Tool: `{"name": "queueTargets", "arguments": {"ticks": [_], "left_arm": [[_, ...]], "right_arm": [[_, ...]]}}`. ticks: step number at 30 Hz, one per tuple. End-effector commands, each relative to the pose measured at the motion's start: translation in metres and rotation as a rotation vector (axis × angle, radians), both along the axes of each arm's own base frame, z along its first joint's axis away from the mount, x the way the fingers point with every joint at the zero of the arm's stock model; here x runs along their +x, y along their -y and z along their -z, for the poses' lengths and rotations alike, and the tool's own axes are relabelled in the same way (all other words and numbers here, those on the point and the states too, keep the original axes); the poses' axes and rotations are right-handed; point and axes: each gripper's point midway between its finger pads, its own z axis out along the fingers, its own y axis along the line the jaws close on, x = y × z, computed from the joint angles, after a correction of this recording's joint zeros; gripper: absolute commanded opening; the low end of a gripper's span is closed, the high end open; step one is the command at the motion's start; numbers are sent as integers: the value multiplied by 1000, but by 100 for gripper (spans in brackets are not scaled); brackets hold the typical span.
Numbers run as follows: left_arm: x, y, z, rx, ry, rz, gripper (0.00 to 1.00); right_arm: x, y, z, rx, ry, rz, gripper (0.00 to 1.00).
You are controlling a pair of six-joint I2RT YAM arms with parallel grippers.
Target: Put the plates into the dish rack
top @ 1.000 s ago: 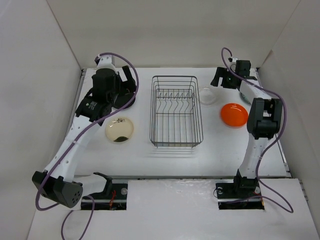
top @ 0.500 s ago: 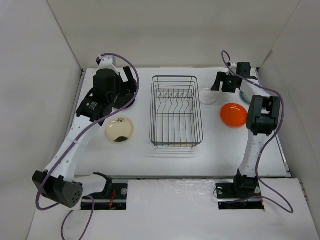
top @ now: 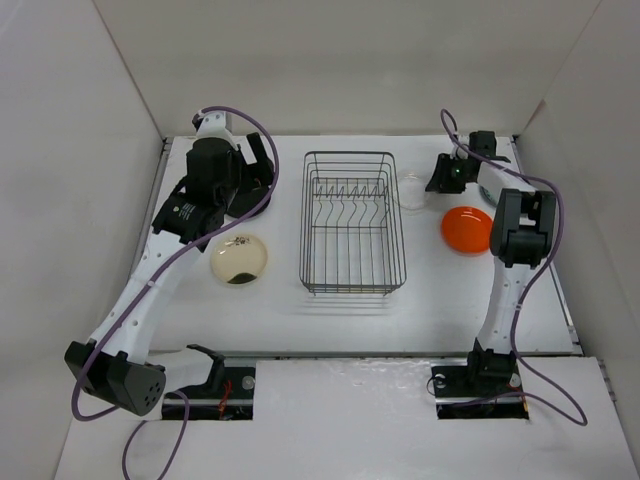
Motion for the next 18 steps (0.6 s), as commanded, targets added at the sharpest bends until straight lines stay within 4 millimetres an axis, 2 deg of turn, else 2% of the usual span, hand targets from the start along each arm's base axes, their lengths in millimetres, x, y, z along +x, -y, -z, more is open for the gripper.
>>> {"name": "queueTargets", "arguments": {"ticks": [1,2,3,5,6,8,11,15,16,18], "left_arm": [[1,-1,-14,-12,50,4,100],[1,-1,-14,-12,50,4,100],[1,-1,-14,-12,50,4,100],[1,-1,-14,-12,50,4,100],[1,-1,-14,-12,50,4,100],[1,-1,-14,-12,50,4,100],[1,-1,-14,-12,50,4,100],[2,-4,-14,-6,52,-13,100],[2,-4,-14,-6,52,-13,100],[4,-3,-11,-3,43,-13,100]], "right_arm": [[11,1,-4,-14,14,25,46],[10,3,-1,-23,0,32,46],[10,4,0,-24,-5,46,33],[9,7,2,-34,-20,65,27],[12,10,-1,-42,-13,82,14],[10,16,2,-61,-37,131,0],[13,22,-2,-77,-46,185,0],[21,35,-48,-126,32,307,0],[22,41,-75,-135,78,350,0],[20,47,-101,-198,123,411,0]]}}
